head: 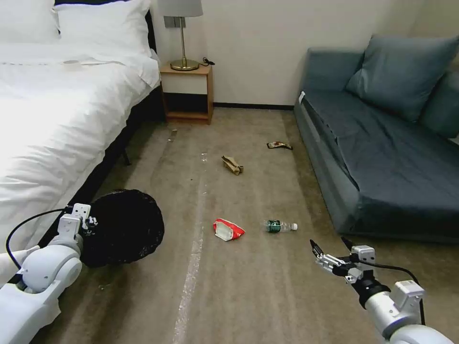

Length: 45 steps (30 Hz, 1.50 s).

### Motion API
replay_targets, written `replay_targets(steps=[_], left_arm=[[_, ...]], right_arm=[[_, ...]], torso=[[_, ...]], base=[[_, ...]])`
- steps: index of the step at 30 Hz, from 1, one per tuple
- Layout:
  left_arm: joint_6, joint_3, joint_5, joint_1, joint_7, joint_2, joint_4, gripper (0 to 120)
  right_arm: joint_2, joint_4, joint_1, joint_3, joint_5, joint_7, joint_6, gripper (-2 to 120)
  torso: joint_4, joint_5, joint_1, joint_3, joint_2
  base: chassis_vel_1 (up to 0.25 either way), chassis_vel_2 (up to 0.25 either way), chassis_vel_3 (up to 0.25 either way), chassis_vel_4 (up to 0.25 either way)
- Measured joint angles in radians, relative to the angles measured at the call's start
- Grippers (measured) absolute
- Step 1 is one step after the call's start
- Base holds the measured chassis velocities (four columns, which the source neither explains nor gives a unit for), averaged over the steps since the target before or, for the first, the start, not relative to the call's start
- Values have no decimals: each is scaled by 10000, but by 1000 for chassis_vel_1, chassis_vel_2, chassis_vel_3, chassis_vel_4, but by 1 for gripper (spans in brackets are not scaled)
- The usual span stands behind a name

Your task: Pick up the trash bin, then pick up the garbage on the floor and place it into the trash bin.

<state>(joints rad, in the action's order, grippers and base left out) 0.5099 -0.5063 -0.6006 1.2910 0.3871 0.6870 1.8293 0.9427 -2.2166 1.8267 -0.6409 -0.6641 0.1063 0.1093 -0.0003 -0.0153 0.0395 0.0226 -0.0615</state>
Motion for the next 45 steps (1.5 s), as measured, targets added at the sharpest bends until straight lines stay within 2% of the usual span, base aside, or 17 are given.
replay_targets(steps=[27, 45], left_arm=[[-250, -97, 111, 157, -292, -5, -213, 3], [-324, -107, 130, 154, -322, -5, -183, 3]], right_arm=[[131, 198, 62, 88, 300, -224, -118, 100], [140, 202, 116, 115, 377, -250, -141, 100]], torso=[[1, 0, 0, -1, 0], [0, 0, 0, -1, 0]], base=[[-1, 2, 1, -1], [-38, 41, 45, -45]])
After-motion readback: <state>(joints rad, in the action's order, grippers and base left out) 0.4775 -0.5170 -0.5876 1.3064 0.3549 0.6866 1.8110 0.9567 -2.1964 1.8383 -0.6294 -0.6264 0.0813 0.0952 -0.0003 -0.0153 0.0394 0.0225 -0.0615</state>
